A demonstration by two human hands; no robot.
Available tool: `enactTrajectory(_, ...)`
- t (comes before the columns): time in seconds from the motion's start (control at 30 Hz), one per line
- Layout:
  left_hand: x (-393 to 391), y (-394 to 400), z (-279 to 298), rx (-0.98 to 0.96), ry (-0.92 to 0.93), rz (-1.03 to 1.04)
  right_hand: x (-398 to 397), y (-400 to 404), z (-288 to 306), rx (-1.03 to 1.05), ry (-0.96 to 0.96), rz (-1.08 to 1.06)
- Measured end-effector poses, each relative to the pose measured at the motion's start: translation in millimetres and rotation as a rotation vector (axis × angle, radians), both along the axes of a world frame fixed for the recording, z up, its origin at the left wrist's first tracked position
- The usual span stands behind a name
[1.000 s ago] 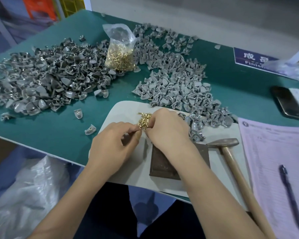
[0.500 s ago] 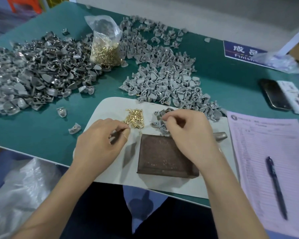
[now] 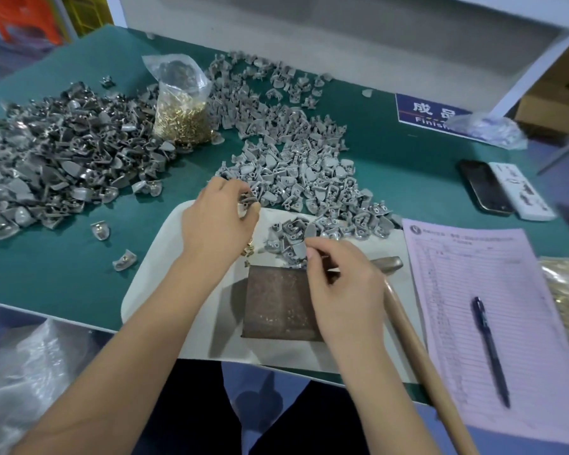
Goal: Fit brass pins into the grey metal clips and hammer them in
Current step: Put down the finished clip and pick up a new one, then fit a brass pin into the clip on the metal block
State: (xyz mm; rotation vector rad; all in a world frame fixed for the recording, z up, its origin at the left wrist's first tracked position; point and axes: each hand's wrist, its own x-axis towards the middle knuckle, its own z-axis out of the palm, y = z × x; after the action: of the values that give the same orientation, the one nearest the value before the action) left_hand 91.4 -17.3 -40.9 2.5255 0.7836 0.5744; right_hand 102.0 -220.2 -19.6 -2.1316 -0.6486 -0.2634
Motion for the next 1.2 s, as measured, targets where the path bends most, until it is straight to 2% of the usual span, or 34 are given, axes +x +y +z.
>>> enactTrajectory(0.13, 17.1, 2.4, -0.4, 0.038, 0.089, 0.035, 0.0, -1.3, 1.4, -0.008, -0.004, 0.009)
enactTrajectory(0.37, 1.8, -2.6, 6.5, -0.006, -0.042, -0.062, -0.4, -0.8, 1.7, -0.003, 0.004, 0.018)
enactTrajectory(0.57, -47.0, -52.7, 35.7, -0.496, -0.405, -0.310, 1.4, -0.9, -2.5, 0.091, 0.058, -0.002)
enactTrajectory(0.63, -60.7, -68.8, 40.3, -0.581, -0.428, -0.360, 1.7, -1.3, -3.5, 0.127, 0.088, -0.006)
enactTrajectory(0.73, -74.1, -77.5, 40.8, -0.669, -0.369, -0.391, 1.5, -5.7, -2.4, 0.307, 0.207, -0.023)
enactTrajectory(0.83, -83.0, -79.4, 34.2, -0.638, -0.293, -0.350, -2.4, -18.0, -0.7, 0.477, 0.300, -0.080)
enactTrajectory(0.97, -83.6, -79.5, 26.6, -0.429, -0.167, -0.347, -13.2, -37.1, -3.4, 0.524, 0.347, -0.113)
enactTrajectory(1.1, -72.4, -74.5, 24.9, -0.341, -0.076, -0.424, -18.9, -49.8, -1.8, 0.393, 0.269, -0.091)
enactTrajectory(1.2, -69.7, -77.4, 27.8, -0.283, -0.137, -0.371, -17.8, -50.5, 0.6, 0.278, 0.192, -0.028)
